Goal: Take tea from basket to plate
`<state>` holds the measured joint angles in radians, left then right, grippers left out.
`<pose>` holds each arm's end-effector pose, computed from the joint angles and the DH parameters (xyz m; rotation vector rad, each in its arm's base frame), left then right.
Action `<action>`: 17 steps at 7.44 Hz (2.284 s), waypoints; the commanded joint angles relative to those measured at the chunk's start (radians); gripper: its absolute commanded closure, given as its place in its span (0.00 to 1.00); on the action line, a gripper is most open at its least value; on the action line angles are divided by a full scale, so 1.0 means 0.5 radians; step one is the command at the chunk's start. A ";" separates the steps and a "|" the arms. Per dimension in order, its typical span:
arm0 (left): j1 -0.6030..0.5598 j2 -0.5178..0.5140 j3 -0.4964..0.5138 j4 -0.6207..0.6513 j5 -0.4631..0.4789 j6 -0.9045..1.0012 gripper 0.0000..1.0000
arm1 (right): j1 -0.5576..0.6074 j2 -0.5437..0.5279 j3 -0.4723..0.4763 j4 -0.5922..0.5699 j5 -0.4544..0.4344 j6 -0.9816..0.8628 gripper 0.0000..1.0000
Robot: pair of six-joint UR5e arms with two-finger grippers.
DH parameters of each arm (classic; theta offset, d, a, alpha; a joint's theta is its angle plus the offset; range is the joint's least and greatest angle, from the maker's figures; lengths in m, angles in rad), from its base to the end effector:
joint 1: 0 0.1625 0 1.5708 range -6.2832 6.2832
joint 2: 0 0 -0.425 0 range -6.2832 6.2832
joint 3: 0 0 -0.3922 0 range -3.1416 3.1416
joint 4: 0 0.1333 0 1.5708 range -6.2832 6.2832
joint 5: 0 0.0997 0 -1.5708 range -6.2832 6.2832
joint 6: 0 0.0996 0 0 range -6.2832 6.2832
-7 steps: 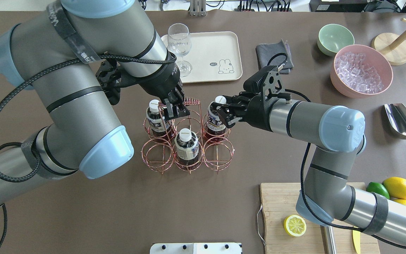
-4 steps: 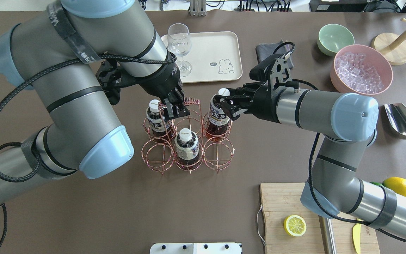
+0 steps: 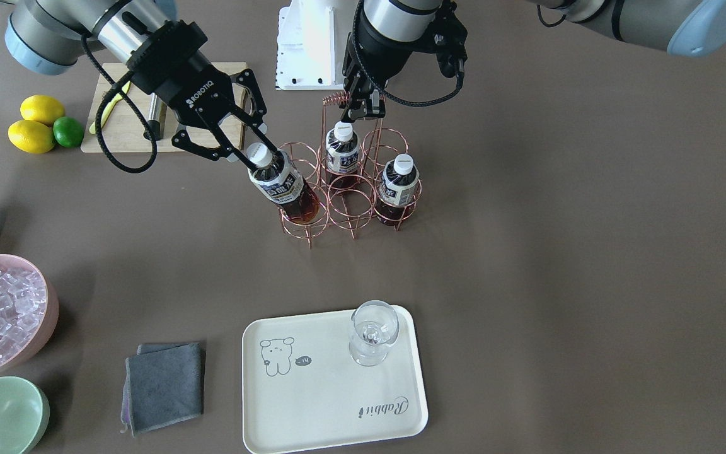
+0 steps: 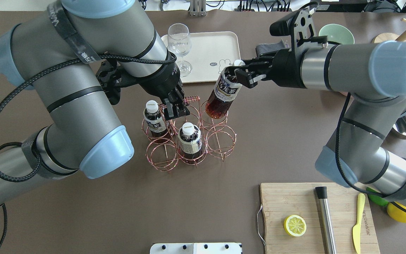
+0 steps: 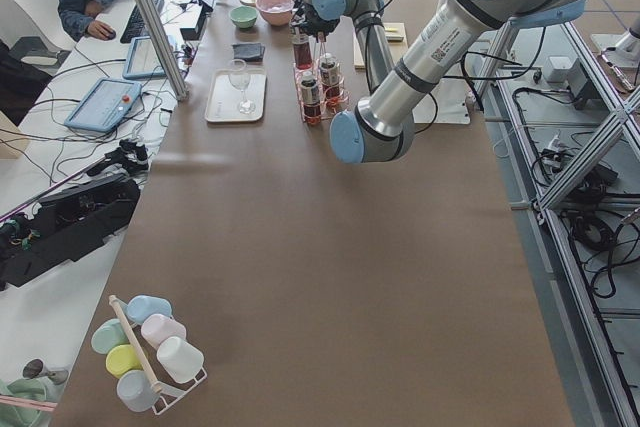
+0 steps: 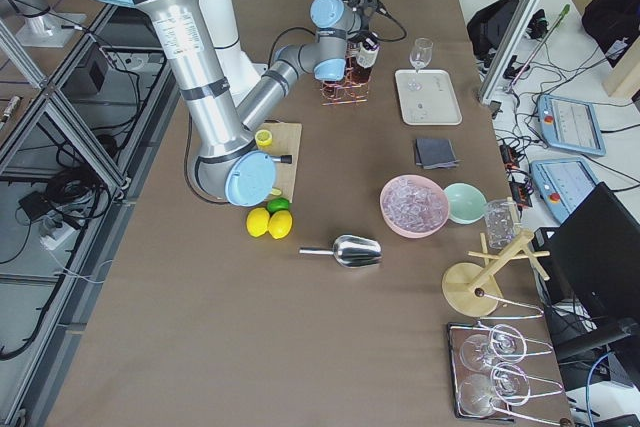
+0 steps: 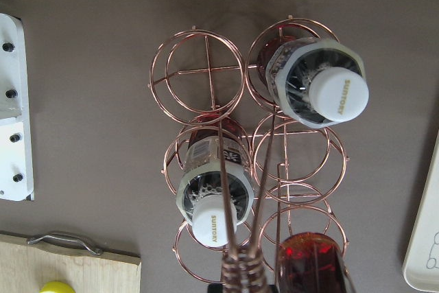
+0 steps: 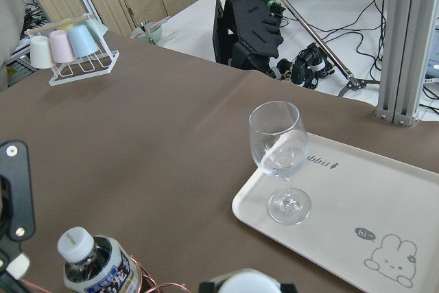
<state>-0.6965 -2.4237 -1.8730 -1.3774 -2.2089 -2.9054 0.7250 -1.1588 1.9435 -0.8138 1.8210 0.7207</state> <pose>0.4137 -0.4424 0.0473 -0.9443 0.7751 -1.5015 -0.3374 -0.4441 0.1780 0.9487 -1.2255 -0.2918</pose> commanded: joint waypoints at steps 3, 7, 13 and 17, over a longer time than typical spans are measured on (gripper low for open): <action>-0.003 0.012 -0.006 0.000 0.000 0.012 1.00 | 0.391 0.130 0.049 -0.277 0.353 0.016 1.00; -0.275 0.110 -0.162 0.024 -0.110 0.080 1.00 | 0.495 0.224 -0.275 -0.262 0.298 -0.012 1.00; -0.981 0.521 -0.191 0.095 -0.549 0.858 1.00 | 0.419 0.715 -1.088 -0.032 -0.159 0.104 1.00; -1.336 0.525 0.116 0.542 -0.515 1.899 1.00 | 0.182 0.753 -1.193 0.041 -0.494 0.123 1.00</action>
<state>-1.2650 -2.1626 -1.8878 -1.1867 -2.4711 -2.2087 0.8481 -0.7862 1.3660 -0.8029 1.6161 0.7803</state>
